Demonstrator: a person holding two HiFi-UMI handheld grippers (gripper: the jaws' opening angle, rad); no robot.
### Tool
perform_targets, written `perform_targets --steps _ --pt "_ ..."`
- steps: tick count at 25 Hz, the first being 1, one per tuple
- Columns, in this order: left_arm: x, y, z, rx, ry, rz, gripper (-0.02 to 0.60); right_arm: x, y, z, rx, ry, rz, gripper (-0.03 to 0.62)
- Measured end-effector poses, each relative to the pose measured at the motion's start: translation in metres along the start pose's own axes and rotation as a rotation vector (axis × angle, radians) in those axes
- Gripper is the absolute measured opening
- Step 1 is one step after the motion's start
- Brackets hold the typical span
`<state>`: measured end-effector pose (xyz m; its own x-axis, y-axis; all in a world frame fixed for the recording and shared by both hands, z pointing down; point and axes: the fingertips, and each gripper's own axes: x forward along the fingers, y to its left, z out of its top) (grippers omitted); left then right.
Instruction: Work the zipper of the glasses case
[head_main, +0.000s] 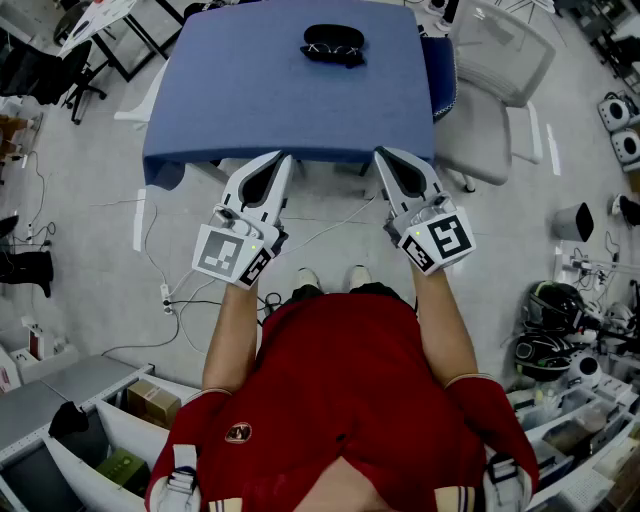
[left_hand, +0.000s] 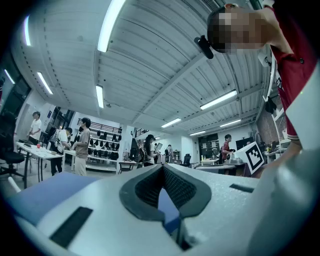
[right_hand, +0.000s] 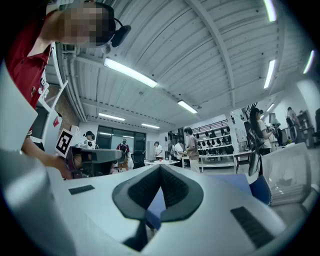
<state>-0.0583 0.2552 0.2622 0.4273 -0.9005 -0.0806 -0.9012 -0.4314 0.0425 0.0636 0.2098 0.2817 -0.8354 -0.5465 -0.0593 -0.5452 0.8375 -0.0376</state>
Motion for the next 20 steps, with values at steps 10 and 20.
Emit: perform_targets --steps 10,20 --pt "-0.009 0.032 0.0 -0.019 -0.006 -0.044 0.008 0.024 0.016 0.002 0.033 -0.021 -0.016 -0.003" --pt "-0.026 0.071 -0.004 -0.044 -0.025 -0.09 0.008 0.035 0.033 -0.001 0.011 0.01 -0.113 -0.003"
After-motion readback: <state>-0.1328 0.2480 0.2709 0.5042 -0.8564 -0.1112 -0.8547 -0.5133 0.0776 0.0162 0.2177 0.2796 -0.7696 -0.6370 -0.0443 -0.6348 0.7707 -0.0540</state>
